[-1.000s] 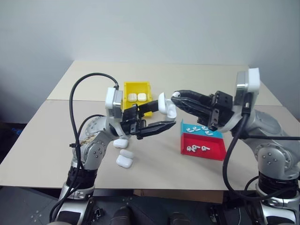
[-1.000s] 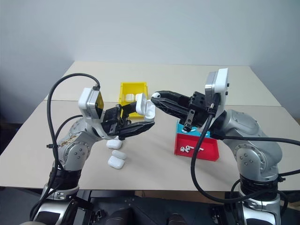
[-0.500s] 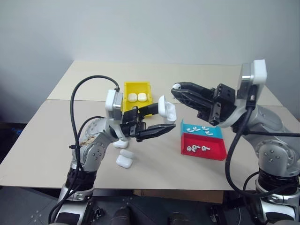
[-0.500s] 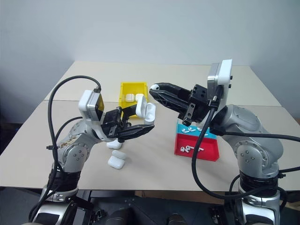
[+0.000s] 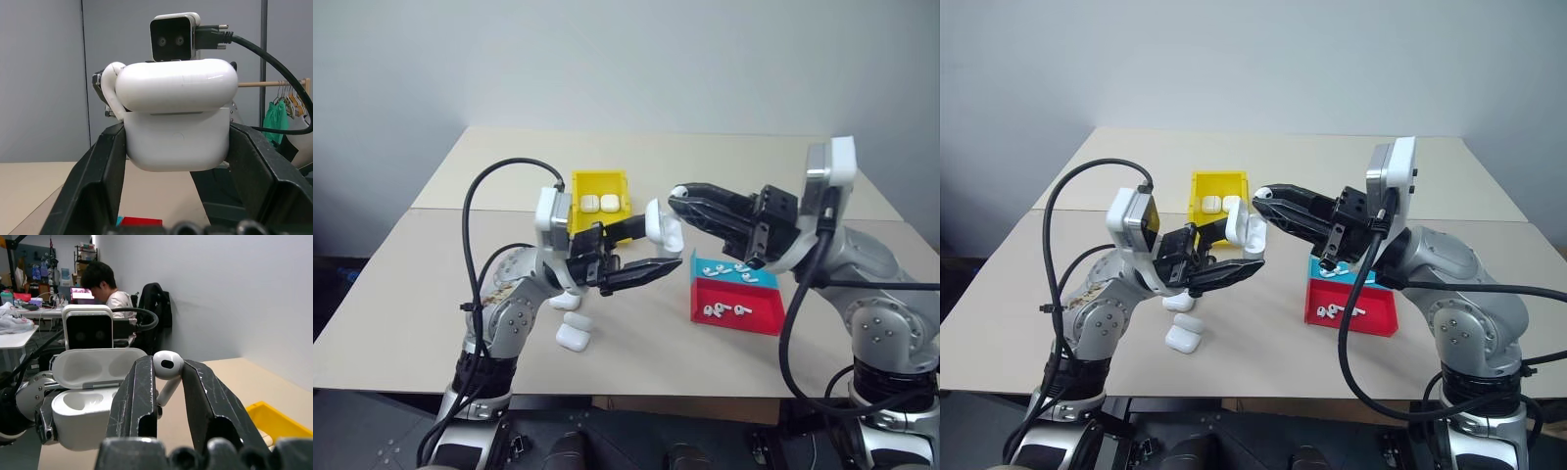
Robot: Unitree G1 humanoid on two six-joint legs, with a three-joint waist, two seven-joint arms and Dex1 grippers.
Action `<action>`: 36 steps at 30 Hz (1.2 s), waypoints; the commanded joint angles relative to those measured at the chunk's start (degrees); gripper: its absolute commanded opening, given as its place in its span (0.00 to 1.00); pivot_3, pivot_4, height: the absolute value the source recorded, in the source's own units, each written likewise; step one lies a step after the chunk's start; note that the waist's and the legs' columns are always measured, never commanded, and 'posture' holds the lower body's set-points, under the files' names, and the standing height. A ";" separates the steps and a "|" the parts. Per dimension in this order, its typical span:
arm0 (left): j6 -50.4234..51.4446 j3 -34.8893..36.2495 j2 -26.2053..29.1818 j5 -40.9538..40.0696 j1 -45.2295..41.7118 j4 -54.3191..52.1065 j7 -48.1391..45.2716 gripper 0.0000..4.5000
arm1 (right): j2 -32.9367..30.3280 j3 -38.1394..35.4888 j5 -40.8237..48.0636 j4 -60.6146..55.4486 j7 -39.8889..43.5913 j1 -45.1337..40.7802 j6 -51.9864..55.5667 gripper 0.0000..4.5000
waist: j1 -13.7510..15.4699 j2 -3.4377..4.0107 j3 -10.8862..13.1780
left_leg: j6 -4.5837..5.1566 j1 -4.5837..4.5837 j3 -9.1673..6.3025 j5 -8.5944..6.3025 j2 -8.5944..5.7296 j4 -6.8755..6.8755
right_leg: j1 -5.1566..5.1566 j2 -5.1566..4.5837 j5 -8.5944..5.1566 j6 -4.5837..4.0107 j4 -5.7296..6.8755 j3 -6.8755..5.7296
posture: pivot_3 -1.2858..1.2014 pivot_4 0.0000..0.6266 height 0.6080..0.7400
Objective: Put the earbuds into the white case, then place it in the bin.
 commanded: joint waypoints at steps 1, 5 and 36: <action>-0.96 0.42 -0.31 -0.08 -1.53 -0.96 0.42 0.62 | -0.69 0.36 0.19 -1.82 0.88 -0.14 -1.06 0.14 | 0.00 0.00 0.00 | 0.00 0.00 0.00 0.00 0.00 0.00 | 0.00 0.00 0.00 0.00 0.00 0.00 | 0.52 0.24 1.00; -0.87 0.33 -0.19 -0.10 -1.04 -1.31 0.20 0.62 | 0.13 -0.06 0.06 -1.62 -0.30 -1.04 -1.45 0.14 | -0.01 0.00 0.00 | 0.00 0.00 0.00 0.00 0.00 0.00 | 0.00 0.00 0.00 0.00 0.00 0.00 | 0.52 0.24 1.00; 0.33 0.07 -0.37 -0.13 -1.84 -1.49 1.09 0.62 | -0.72 1.85 -3.35 -3.60 -0.42 0.58 -2.65 0.14 | 0.01 0.00 0.00 | 0.00 0.00 0.00 0.00 0.00 -0.02 | -0.02 0.00 0.00 0.00 -0.01 0.00 | 0.52 0.24 1.00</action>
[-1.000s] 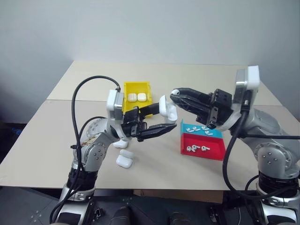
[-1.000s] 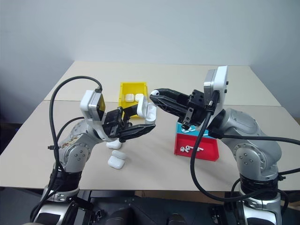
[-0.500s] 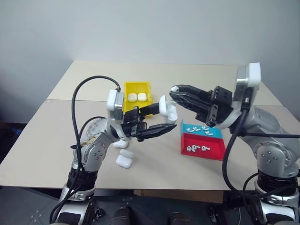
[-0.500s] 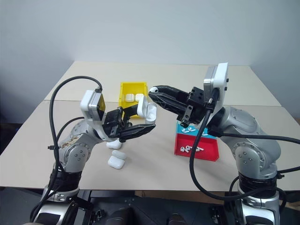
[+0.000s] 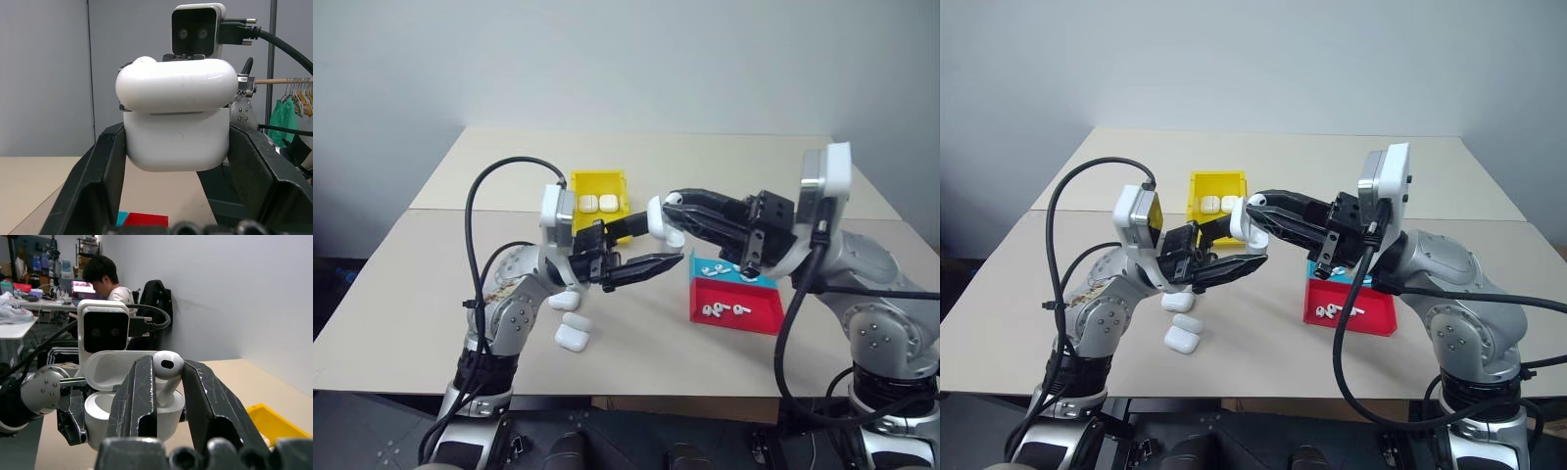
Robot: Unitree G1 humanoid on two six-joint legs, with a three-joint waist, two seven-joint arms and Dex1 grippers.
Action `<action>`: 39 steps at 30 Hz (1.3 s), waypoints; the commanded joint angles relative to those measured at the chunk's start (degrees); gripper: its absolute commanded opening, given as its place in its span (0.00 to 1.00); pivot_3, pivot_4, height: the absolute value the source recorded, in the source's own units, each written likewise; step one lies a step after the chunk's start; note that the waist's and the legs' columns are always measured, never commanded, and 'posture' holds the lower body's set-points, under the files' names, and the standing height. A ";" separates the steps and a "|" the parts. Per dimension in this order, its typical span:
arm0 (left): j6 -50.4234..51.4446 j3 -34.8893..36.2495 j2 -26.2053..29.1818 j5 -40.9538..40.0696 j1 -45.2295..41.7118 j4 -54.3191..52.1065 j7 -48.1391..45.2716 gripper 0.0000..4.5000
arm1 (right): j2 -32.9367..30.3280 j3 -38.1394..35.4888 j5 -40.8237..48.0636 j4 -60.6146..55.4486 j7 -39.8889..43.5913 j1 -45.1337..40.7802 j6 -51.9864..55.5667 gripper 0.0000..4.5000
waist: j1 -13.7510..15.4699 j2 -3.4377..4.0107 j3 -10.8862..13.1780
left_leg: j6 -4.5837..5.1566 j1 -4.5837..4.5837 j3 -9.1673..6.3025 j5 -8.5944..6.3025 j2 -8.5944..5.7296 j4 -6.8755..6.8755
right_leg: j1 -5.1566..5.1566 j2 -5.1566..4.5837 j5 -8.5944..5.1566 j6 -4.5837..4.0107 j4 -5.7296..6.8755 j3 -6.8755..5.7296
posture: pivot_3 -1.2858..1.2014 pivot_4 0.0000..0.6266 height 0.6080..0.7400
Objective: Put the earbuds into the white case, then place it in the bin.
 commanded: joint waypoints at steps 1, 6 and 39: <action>0.02 0.17 -0.19 -1.38 -0.99 -2.40 -0.10 0.62 | -0.47 0.40 -0.99 -1.32 -0.40 -0.09 -1.07 0.14 | 0.00 0.00 0.00 | 0.00 0.00 0.00 0.00 0.00 0.00 | 0.00 0.00 0.00 0.00 0.00 0.00 | 0.52 0.24 1.00; 0.22 0.24 -0.05 -1.58 -0.68 -2.80 -0.20 0.62 | -0.25 0.73 -1.93 -1.04 -0.62 -0.39 -1.50 0.14 | 0.00 0.00 0.00 | 0.00 0.00 0.00 0.00 0.00 0.00 | 0.00 0.00 0.00 0.00 0.00 0.00 | 0.52 0.24 1.00; -1.19 2.33 1.96 -0.20 -0.70 -0.37 -0.68 0.62 | -9.88 -3.92 -2.14 7.88 6.93 -4.45 -2.96 0.98 | 0.01 -0.01 0.01 | 0.00 0.00 0.02 0.00 0.00 0.01 | 0.00 -0.01 0.00 0.00 -0.01 0.00 | 0.52 0.24 1.00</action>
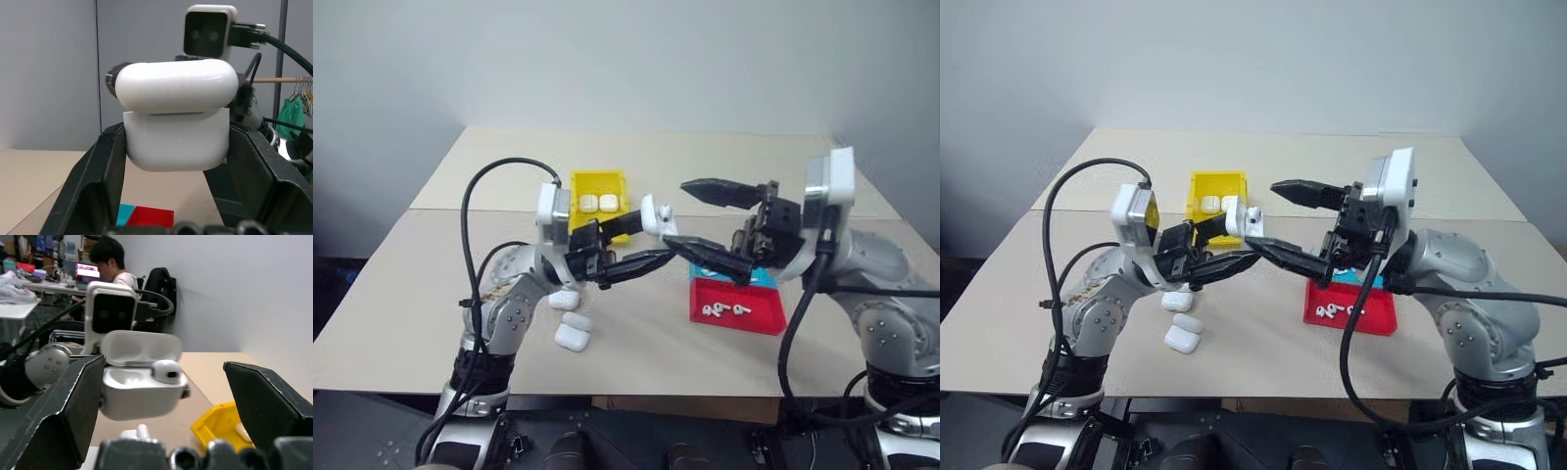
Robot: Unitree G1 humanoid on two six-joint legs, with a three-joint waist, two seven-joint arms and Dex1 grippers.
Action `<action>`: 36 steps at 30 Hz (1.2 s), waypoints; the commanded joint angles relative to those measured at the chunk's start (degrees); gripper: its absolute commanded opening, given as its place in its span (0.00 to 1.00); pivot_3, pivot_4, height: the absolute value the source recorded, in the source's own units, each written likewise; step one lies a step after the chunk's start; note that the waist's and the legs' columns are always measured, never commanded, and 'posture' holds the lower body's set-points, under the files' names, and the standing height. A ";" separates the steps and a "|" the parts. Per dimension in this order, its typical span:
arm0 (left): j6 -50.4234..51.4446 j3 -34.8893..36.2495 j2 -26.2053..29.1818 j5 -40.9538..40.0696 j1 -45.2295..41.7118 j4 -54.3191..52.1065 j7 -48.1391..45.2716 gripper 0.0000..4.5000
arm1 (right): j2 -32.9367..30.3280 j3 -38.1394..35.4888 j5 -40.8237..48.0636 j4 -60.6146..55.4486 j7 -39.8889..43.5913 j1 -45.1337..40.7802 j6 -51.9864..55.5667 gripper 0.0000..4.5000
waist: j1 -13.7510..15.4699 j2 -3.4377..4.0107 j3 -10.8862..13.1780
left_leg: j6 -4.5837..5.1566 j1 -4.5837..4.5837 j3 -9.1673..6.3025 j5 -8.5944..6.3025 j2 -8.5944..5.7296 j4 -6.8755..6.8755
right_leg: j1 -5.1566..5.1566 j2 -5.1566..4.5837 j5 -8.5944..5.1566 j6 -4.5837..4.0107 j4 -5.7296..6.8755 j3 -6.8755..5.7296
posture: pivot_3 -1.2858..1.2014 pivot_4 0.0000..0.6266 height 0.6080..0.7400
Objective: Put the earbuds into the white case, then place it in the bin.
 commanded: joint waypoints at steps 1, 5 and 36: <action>-1.27 1.60 1.33 -0.21 -0.72 -0.91 -0.70 0.62 | -4.40 -2.34 -1.21 4.55 4.03 -4.16 -0.61 0.98 | 0.01 0.00 0.00 | 0.00 0.00 0.01 0.00 0.00 -0.01 | -0.01 0.00 0.00 0.00 0.00 0.00 | 0.52 0.24 1.00; -1.49 2.70 3.05 -0.26 -0.19 -0.60 -1.16 0.62 | -11.83 1.63 -6.87 11.14 11.15 -8.49 -0.64 0.98 | 0.00 0.02 0.02 | 0.00 0.00 0.05 0.00 0.00 -0.07 | -0.05 -0.01 -0.01 -0.01 -0.03 0.03 | 0.52 0.24 1.00; -5.50 2.03 1.38 0.59 2.50 -2.13 -0.81 0.62 | 8.03 43.78 -73.03 96.57 28.31 -46.07 -59.61 0.72 | -0.51 0.15 0.13 | -0.13 0.00 0.12 0.08 0.01 -0.10 | -0.16 0.00 -0.01 -0.04 0.10 0.03 | 0.52 0.24 1.00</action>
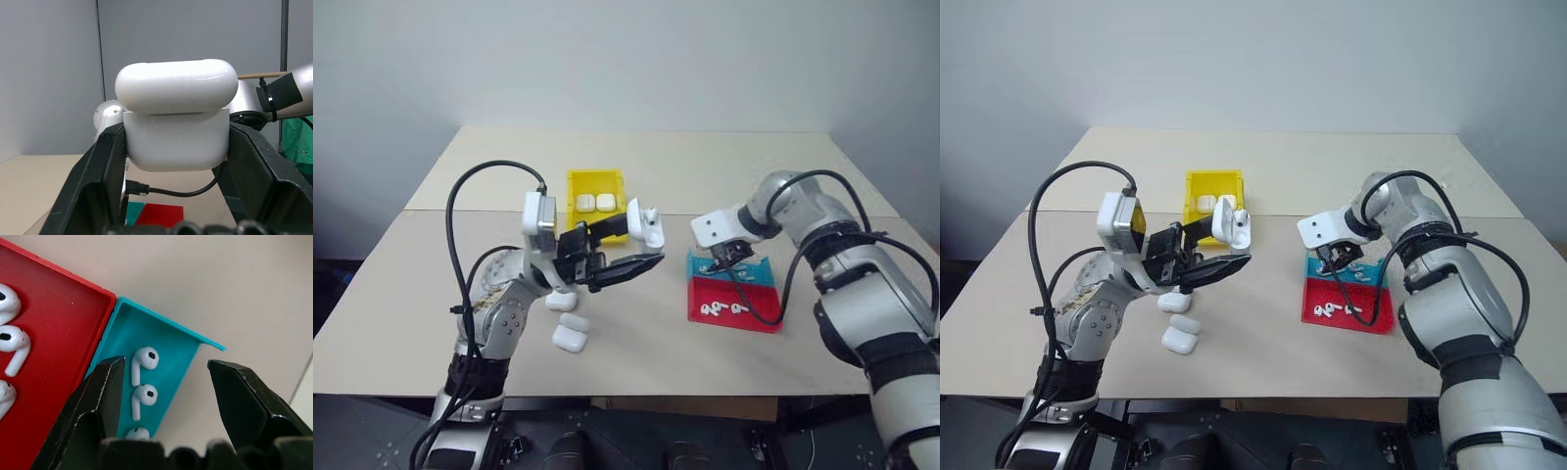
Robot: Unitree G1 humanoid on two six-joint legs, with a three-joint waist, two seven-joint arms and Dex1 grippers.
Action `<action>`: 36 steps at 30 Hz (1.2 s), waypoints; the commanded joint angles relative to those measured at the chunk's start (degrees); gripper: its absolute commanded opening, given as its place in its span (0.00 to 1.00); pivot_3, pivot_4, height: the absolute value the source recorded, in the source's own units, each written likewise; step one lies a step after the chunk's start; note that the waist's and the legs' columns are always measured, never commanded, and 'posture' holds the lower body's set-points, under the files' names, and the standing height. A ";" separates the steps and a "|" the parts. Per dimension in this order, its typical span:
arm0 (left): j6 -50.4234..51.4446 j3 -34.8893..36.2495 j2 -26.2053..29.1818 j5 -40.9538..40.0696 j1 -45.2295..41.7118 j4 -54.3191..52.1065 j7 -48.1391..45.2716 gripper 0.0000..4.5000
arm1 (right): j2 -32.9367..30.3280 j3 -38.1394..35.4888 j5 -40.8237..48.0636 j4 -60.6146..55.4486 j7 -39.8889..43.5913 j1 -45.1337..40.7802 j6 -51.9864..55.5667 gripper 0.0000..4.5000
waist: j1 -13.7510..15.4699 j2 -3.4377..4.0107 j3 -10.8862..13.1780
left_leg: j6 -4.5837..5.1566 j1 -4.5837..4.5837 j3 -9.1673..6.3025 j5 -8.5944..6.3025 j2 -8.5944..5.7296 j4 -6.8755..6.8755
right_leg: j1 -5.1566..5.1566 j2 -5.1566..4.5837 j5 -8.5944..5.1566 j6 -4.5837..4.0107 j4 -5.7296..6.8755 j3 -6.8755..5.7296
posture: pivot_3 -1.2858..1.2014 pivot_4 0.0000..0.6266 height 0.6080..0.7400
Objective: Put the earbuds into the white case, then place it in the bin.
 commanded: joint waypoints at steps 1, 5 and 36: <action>-0.23 1.10 0.73 -0.56 0.50 -3.34 1.16 0.62 | 0.31 0.46 -3.27 2.69 -0.50 -2.85 -1.91 0.72 | 0.03 0.01 0.01 | 0.00 0.00 0.00 0.00 0.00 0.00 | 0.00 0.00 0.00 0.00 0.00 0.00 | 0.52 0.24 1.00; -0.04 1.26 1.16 -0.62 1.87 -5.23 2.84 0.62 | 1.91 -0.23 -4.67 4.56 -2.00 -3.22 -1.32 0.52 | 0.02 0.03 0.02 | 0.00 0.00 0.00 0.00 0.00 -0.01 | 0.00 -0.01 0.00 0.00 -0.01 0.00 | 0.52 0.24 1.00; 0.21 1.45 2.39 -1.01 4.91 -9.30 6.78 0.62 | 4.60 -0.93 -9.98 6.88 -6.62 -1.35 1.71 0.14 | 0.00 0.06 0.03 | -0.02 0.02 0.00 0.01 0.00 0.00 | 0.01 0.00 0.01 -0.01 0.02 -0.01 | 0.52 0.24 1.00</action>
